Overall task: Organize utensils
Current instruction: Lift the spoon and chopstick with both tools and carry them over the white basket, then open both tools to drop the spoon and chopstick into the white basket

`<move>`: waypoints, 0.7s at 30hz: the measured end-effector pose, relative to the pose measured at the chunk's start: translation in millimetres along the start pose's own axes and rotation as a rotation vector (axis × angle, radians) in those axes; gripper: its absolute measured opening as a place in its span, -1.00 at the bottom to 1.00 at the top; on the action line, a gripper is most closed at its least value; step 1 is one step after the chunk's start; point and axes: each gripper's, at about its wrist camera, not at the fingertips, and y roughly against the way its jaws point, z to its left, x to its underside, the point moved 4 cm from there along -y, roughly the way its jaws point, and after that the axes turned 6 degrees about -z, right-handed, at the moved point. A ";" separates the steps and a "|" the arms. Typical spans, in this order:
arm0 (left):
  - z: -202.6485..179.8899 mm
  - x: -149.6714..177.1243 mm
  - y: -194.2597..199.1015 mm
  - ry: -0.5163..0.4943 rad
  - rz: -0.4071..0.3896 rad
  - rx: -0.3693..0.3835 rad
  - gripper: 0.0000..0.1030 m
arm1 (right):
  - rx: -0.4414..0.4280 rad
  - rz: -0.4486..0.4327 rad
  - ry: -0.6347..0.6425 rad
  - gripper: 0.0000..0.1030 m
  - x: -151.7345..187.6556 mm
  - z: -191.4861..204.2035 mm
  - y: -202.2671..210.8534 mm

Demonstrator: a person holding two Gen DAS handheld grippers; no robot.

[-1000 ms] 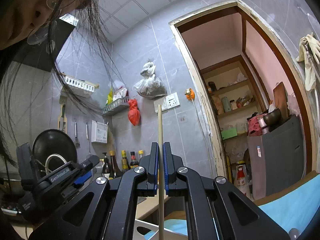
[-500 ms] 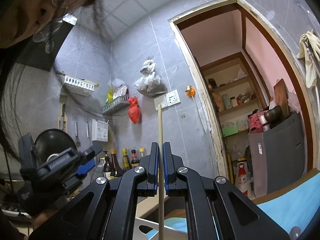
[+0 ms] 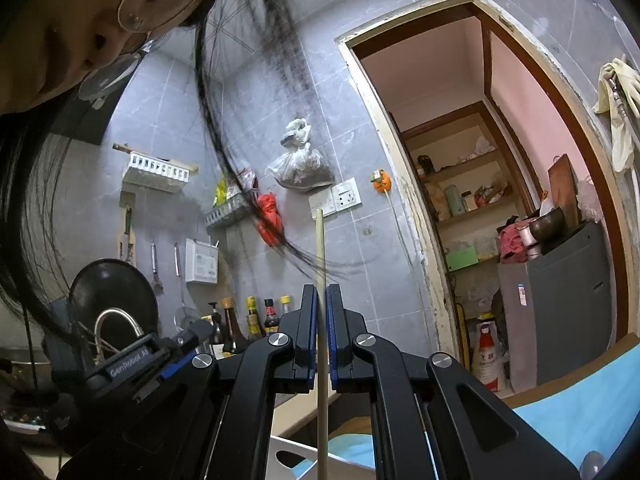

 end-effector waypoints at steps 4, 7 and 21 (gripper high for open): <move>-7.7 5.3 6.5 -0.062 0.028 -0.009 -0.43 | 0.001 -0.006 -0.013 -0.94 -1.5 -2.7 1.0; -13.4 12.8 10.8 -0.109 0.060 -0.019 -0.43 | 0.003 0.000 -0.021 -0.94 -0.9 -3.9 0.6; -20.3 17.7 20.9 -0.130 0.186 -0.019 -0.42 | 0.011 0.078 0.004 -0.90 -1.7 -0.7 8.3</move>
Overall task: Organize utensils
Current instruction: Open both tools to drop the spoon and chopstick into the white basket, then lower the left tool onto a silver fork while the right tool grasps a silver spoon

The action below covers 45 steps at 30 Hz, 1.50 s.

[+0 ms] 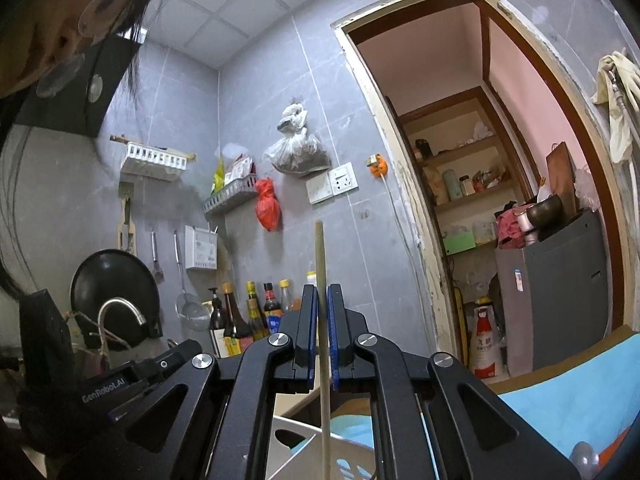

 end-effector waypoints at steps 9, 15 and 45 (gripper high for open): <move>-23.1 -17.4 4.5 -0.035 0.074 -0.027 0.09 | 0.022 0.036 -0.025 -0.44 -23.1 -1.2 12.1; -57.1 -33.9 8.8 -0.130 0.127 -0.112 0.68 | 0.060 0.088 -0.037 0.07 -49.5 -12.5 29.6; -200.5 109.3 25.8 -0.248 0.396 -0.261 0.92 | 0.299 0.524 0.107 1.00 -44.2 -159.9 158.5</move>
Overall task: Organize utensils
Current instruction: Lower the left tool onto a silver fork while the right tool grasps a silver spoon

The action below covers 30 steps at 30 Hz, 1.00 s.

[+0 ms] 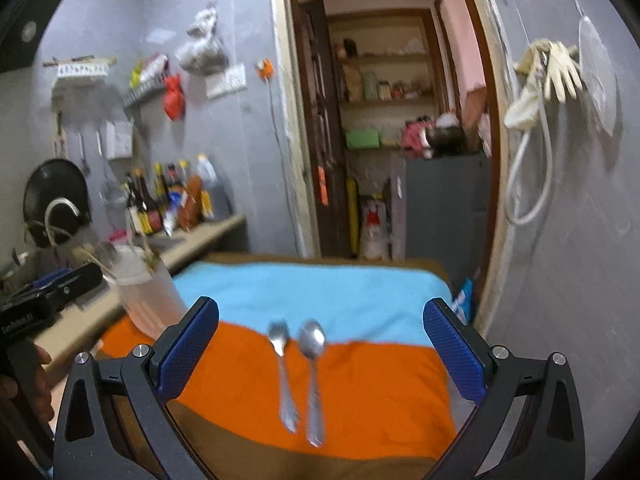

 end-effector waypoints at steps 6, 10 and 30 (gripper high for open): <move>-23.5 32.0 -38.5 -0.006 0.149 0.087 0.92 | -0.002 0.145 0.019 0.98 31.6 -27.0 -33.0; -35.1 44.8 -71.1 -0.020 0.229 0.101 0.92 | -0.037 0.225 0.016 0.85 48.8 -34.7 -52.6; -46.0 57.2 -183.7 0.048 0.503 0.207 -0.09 | -0.207 0.475 -0.033 -0.08 87.4 -43.9 -106.3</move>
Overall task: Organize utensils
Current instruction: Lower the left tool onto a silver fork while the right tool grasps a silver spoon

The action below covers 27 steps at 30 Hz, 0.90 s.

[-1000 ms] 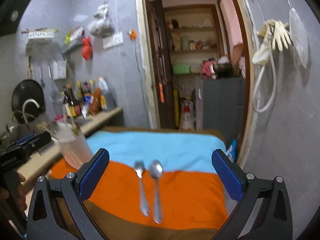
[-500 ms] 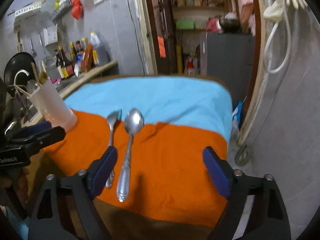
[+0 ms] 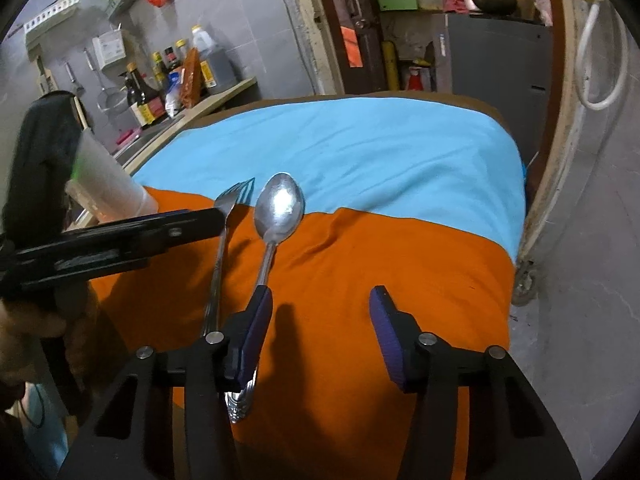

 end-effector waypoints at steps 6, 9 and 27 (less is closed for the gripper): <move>6.7 -8.9 -4.6 -0.006 0.014 -0.006 -0.51 | -0.003 0.022 0.063 -0.15 -0.9 15.2 -6.8; 6.4 -8.8 -5.7 -0.003 0.019 0.010 -0.61 | -0.009 0.037 0.098 -0.20 -2.0 25.7 -12.4; 17.9 19.4 22.7 -0.036 0.077 0.121 -0.74 | 0.131 0.082 -0.016 -0.83 33.9 34.9 23.3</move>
